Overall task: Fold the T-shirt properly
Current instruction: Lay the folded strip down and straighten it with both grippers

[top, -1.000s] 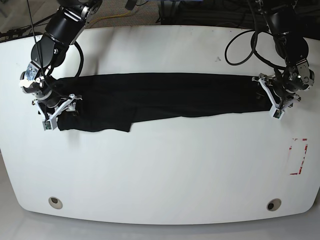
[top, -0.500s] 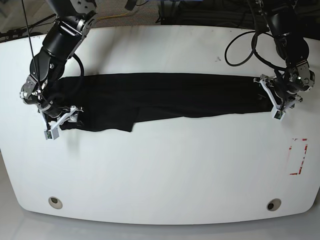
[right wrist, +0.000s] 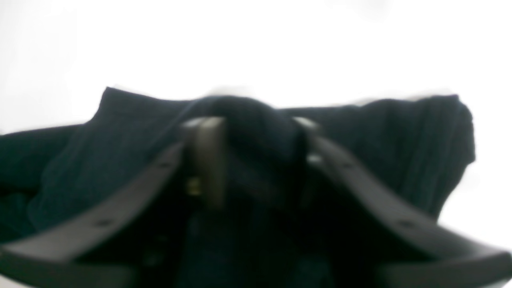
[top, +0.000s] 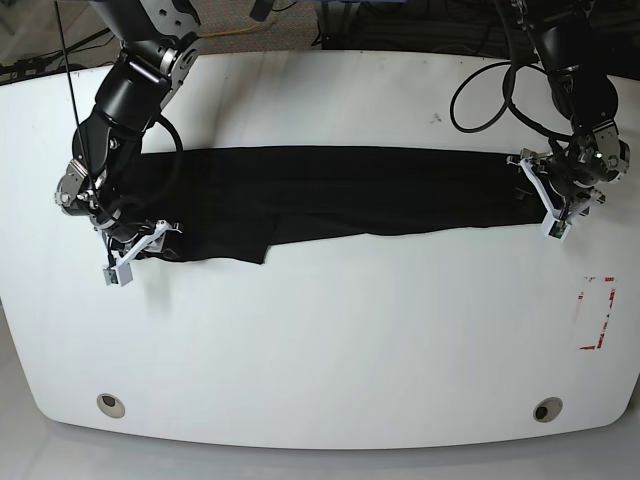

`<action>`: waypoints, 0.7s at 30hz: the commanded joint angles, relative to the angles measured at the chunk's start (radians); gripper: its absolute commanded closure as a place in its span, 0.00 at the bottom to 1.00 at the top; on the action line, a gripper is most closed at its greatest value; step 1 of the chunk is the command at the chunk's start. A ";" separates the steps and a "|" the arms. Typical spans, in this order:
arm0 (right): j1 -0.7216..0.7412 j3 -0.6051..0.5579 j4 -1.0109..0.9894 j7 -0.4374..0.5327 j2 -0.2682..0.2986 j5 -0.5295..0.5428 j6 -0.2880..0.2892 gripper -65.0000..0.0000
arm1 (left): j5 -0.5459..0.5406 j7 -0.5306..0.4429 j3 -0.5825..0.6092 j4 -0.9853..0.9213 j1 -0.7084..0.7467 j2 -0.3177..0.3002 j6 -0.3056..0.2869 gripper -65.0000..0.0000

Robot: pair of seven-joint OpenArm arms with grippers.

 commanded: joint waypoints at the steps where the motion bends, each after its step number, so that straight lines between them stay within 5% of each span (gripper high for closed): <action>1: 0.025 0.000 0.020 0.043 0.019 0.020 0.002 0.77 | 0.014 0.013 -0.001 0.011 -0.005 -0.012 0.005 0.42; 6: 0.021 -0.058 0.020 0.070 0.022 0.018 0.002 1.00 | 0.014 0.013 -0.001 0.011 -0.008 -0.010 0.005 0.42; 12: 0.005 -0.080 0.064 0.073 0.023 0.018 0.002 1.00 | 0.014 0.013 0.000 0.011 -0.011 -0.010 0.005 0.42; 21: -0.180 -0.078 0.430 -0.013 0.017 0.028 0.002 1.00 | 0.016 0.013 0.000 0.010 -0.010 -0.012 0.005 0.42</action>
